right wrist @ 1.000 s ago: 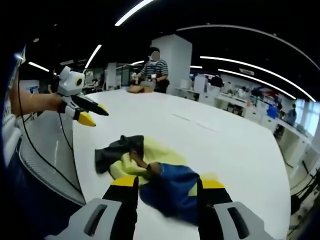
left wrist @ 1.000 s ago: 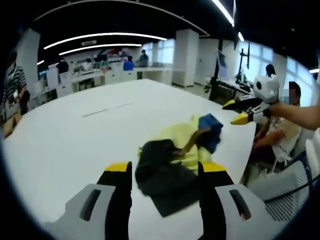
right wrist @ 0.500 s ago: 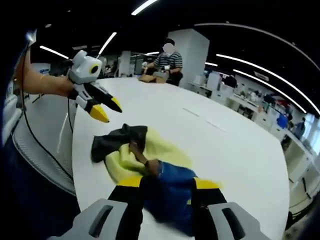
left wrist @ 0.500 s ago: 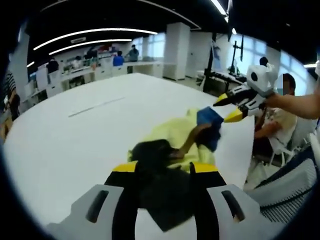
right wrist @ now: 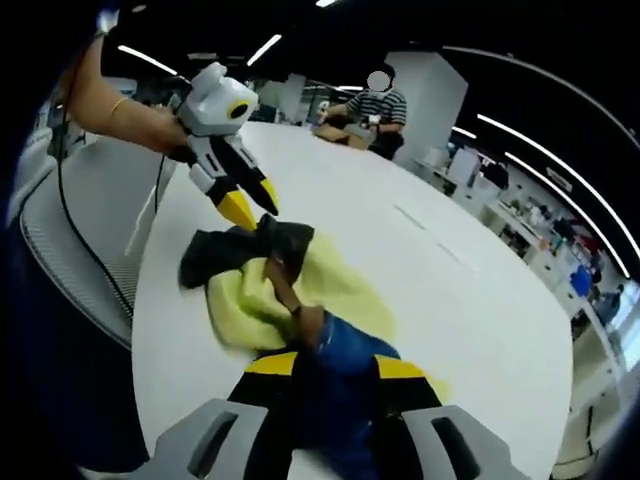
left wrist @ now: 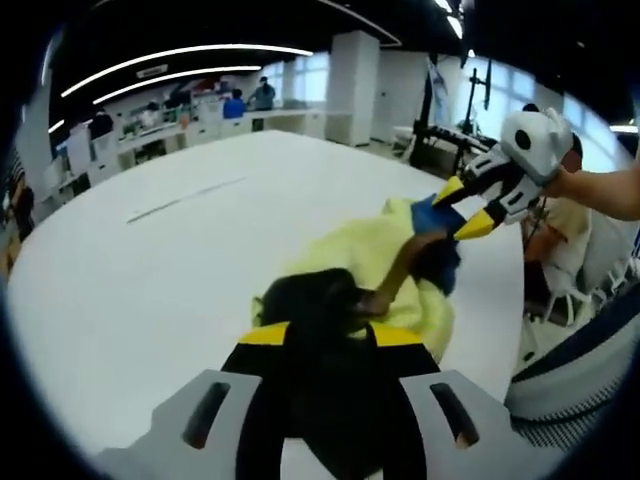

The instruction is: Fold the garment on the visible template until the final outline fits inside the template.

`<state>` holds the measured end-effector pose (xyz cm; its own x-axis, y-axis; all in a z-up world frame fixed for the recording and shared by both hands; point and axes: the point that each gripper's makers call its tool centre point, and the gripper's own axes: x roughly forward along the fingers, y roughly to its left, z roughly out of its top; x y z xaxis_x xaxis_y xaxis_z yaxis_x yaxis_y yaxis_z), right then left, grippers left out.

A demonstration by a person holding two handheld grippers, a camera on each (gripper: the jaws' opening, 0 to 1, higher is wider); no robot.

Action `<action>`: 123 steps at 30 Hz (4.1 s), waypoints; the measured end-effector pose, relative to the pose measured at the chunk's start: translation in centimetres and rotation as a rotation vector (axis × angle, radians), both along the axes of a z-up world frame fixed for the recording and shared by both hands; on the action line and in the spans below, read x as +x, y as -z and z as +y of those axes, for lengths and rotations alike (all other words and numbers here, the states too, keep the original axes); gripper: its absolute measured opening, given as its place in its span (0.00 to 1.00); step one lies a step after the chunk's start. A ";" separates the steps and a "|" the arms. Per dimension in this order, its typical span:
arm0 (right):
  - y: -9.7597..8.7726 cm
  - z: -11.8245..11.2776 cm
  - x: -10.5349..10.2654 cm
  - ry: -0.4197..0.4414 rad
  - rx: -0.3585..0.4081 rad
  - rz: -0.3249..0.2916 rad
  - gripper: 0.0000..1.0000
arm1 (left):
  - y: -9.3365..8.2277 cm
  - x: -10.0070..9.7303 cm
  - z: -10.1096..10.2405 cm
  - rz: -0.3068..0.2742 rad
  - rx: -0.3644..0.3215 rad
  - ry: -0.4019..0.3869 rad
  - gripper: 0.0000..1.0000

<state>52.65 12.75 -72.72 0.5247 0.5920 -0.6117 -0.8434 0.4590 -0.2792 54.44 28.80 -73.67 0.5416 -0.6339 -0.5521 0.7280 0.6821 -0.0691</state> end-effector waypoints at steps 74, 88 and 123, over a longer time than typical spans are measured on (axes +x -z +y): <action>-12.0 0.9 12.8 0.281 0.282 -0.208 0.00 | -13.8 8.3 2.7 -0.152 -0.330 -0.250 0.00; -8.7 0.8 19.5 0.397 0.254 -0.144 0.00 | -11.2 15.4 2.4 -0.171 -0.297 -0.336 0.00; 4.9 0.9 28.7 0.550 0.223 0.151 0.00 | 2.7 25.3 3.3 -0.118 0.008 -0.346 0.00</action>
<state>81.31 13.68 -77.61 0.7073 0.3810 -0.5955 -0.4886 0.8722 -0.0222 79.76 32.14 -76.41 0.7835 -0.3977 -0.4774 0.4564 0.8897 0.0080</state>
